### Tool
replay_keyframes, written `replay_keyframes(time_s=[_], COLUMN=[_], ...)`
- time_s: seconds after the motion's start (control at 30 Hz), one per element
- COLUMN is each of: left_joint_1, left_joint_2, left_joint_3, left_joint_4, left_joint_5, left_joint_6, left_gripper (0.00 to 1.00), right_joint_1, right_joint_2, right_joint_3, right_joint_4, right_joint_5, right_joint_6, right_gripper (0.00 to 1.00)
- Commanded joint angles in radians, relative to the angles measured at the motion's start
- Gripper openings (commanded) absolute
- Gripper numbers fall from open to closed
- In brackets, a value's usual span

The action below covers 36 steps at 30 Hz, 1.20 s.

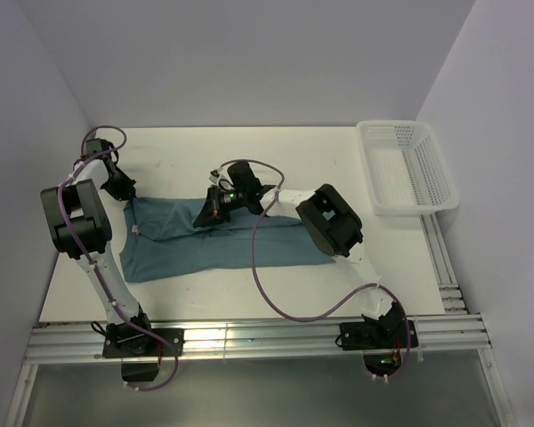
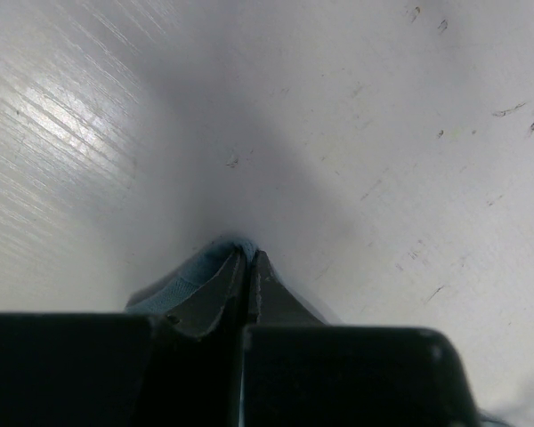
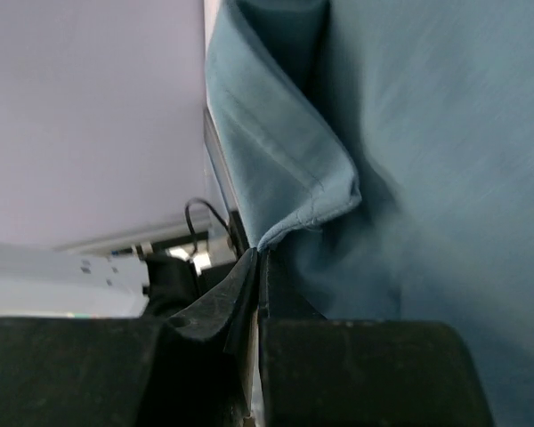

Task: Roll the t-shirts
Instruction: Fold the tshirt

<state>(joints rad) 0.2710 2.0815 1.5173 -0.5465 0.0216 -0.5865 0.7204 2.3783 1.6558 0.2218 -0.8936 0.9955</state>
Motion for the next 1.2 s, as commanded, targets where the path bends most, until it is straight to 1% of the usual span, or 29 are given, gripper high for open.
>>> replay_keyframes(time_s=[0.0, 0.07, 0.2, 0.3, 0.33, 0.4, 0.43, 0.47, 0.53, 0.57, 0.63, 0.67, 0.7, 0.8, 0.9, 1.0, 1.03, 1.07, 1.13, 1.17], left_joint_1=[-0.004, -0.003, -0.004, -0.004, -0.004, -0.004, -0.004, -0.006, -0.004, -0.004, -0.004, -0.004, -0.004, -0.004, -0.003, -0.004, -0.004, -0.004, -0.004, -0.004], left_joint_2=[0.006, 0.011, 0.012, 0.015, 0.02, 0.02, 0.022, 0.022, 0.023, 0.025, 0.022, 0.02, 0.019, 0.014, 0.012, 0.005, -0.003, -0.008, -0.032, -0.038], left_joint_3=[0.03, 0.03, 0.034, 0.04, 0.043, 0.046, 0.047, 0.047, 0.049, 0.05, 0.047, 0.049, 0.046, 0.046, 0.043, 0.032, 0.023, 0.017, -0.002, -0.003], left_joint_4=[0.028, 0.028, 0.026, 0.022, 0.02, 0.019, 0.019, 0.019, 0.016, 0.014, 0.013, 0.011, 0.01, 0.007, 0.002, 0.006, 0.01, 0.016, 0.031, 0.028], left_joint_5=[-0.017, -0.017, -0.017, -0.017, -0.017, -0.017, -0.017, -0.017, -0.017, -0.017, -0.017, -0.017, -0.047, -0.052, -0.054, -0.052, -0.049, -0.042, -0.038, -0.037], left_joint_6=[0.017, 0.017, 0.016, 0.017, 0.017, 0.017, 0.019, 0.019, 0.02, 0.022, 0.022, 0.025, 0.027, 0.036, 0.037, 0.034, 0.034, 0.033, 0.034, 0.034], left_gripper=[0.0, 0.01, 0.0, 0.0, 0.0, 0.0, 0.0, 0.0, 0.0, 0.0, 0.0, 0.0, 0.0, 0.0, 0.0, 0.01, 0.04, 0.11, 0.17, 0.23], right_joint_1=[0.028, 0.036, 0.05, 0.054, 0.059, 0.068, 0.073, 0.076, 0.076, 0.076, 0.074, 0.07, 0.065, 0.051, 0.04, 0.042, 0.04, 0.04, 0.039, 0.037], right_joint_2=[-0.109, -0.129, -0.163, -0.186, -0.191, -0.205, -0.208, -0.212, -0.223, -0.228, -0.249, -0.258, -0.267, -0.289, -0.271, -0.214, -0.171, -0.147, -0.076, -0.055], right_joint_3=[-0.051, -0.068, -0.102, -0.102, -0.102, -0.096, -0.096, -0.102, -0.119, -0.126, -0.154, -0.163, -0.171, -0.168, -0.081, 0.054, 0.126, 0.162, 0.253, 0.281], right_joint_4=[0.014, -0.041, -0.084, -0.166, -0.214, -0.324, -0.349, -0.369, -0.413, -0.42, -0.414, -0.398, -0.36, -0.309, -0.317, -0.357, -0.366, -0.377, -0.389, -0.392], right_joint_5=[-0.036, -0.028, -0.027, -0.016, -0.004, 0.018, 0.034, 0.044, 0.054, 0.064, 0.064, 0.059, 0.042, 0.024, 0.021, 0.045, 0.05, 0.062, 0.087, 0.094], right_joint_6=[-0.06, -0.115, -0.167, -0.248, -0.308, -0.4, -0.425, -0.446, -0.495, -0.508, -0.523, -0.517, -0.496, -0.448, -0.428, -0.422, -0.42, -0.422, -0.416, -0.411], right_gripper=[0.04, 0.04, 0.05, 0.06, 0.07, 0.14, 0.2, 0.36, 0.46, 0.53, 0.59, 0.59, 0.59, 0.6, 0.6, 0.6, 0.61, 0.62, 0.64, 0.65])
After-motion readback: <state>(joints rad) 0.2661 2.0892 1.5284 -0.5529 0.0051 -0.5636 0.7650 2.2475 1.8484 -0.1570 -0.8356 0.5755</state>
